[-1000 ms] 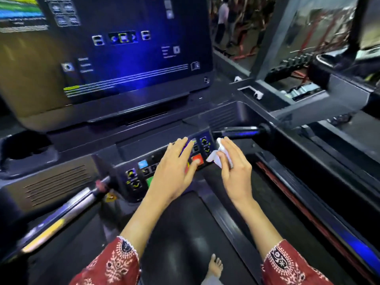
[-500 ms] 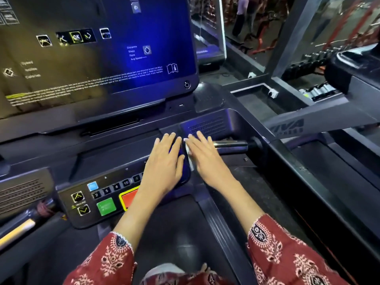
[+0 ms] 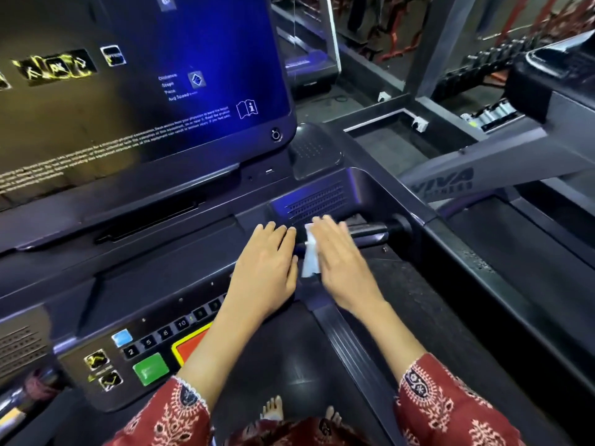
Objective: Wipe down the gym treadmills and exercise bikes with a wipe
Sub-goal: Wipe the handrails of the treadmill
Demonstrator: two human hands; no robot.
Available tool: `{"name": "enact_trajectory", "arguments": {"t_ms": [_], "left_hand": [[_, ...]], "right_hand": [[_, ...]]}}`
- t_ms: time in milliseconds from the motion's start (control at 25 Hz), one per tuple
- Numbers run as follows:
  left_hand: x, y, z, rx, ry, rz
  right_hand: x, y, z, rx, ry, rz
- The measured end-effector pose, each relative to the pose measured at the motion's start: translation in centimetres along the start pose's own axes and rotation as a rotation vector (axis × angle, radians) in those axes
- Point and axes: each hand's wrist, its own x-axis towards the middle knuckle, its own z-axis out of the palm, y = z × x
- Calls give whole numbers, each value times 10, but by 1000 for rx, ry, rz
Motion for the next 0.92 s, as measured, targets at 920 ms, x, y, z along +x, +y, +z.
{"name": "enact_trajectory", "arguments": {"t_ms": [920], "left_hand": [[43,36,35,-111,-87,26]], "right_hand": [[-22,51,3,-18,235,127]]}}
